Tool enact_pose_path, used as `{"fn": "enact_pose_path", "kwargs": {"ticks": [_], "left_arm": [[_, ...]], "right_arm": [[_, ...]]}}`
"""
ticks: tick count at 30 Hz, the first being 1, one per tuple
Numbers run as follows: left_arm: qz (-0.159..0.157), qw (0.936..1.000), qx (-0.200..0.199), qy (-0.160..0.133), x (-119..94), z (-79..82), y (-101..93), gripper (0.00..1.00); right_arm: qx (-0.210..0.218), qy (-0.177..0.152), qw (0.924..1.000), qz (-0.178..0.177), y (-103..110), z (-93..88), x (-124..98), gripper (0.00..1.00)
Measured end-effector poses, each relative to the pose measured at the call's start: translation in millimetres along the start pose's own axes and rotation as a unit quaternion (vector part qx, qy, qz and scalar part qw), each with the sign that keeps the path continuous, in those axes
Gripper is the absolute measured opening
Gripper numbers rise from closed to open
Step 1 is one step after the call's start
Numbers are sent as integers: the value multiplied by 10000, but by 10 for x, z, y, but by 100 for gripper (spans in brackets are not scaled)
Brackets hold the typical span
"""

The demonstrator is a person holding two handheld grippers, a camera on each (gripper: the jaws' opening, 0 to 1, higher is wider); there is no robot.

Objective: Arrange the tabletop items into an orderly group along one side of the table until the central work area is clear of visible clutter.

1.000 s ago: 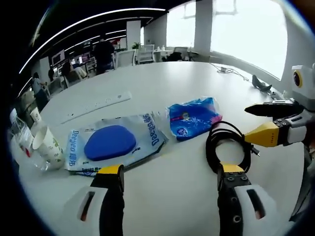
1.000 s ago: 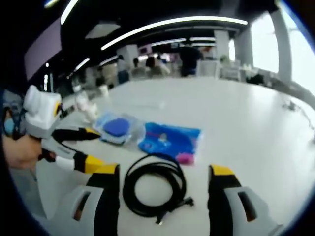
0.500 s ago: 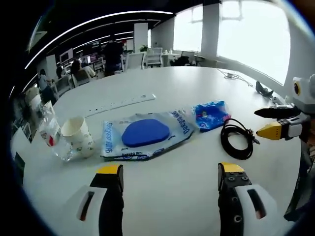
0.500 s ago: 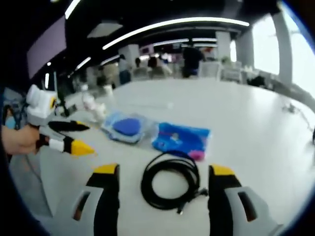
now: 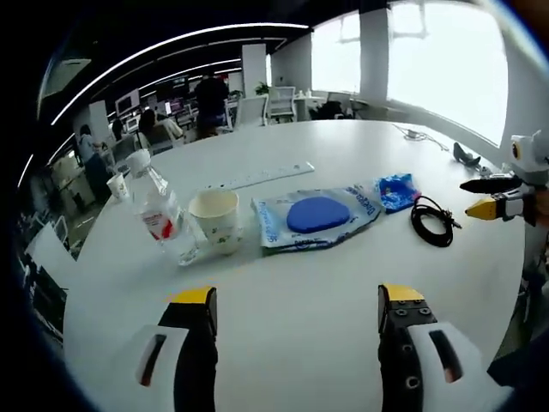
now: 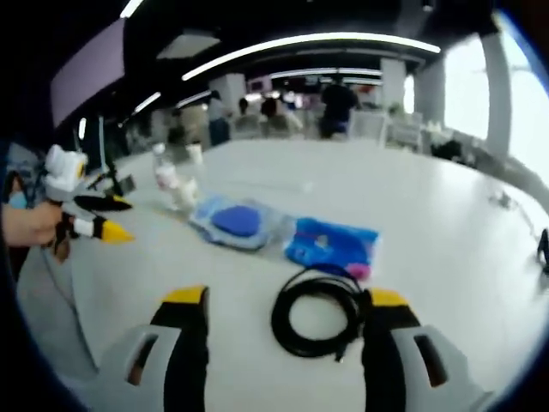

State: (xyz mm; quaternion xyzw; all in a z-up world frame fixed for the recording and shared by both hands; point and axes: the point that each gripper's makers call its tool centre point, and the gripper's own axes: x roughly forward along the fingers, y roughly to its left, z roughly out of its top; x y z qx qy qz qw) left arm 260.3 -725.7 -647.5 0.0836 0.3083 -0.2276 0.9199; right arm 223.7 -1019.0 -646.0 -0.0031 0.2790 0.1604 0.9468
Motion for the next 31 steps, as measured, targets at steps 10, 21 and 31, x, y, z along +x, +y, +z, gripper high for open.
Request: {"fn": "enact_pose_path", "kwargs": {"ticks": [10, 21, 31], "left_arm": [[181, 9998, -3, -8, -452, -206, 646, 76], [55, 10000, -46, -39, -764, -344, 1074, 79], [-335, 9994, -61, 105, -874, -497, 1017, 82]], "right_arm": [[72, 74, 9997, -225, 218, -65, -147, 75], [292, 142, 9985, -431, 480, -268, -313, 77], [446, 143, 9970, -619, 483, -288, -503, 80]]}}
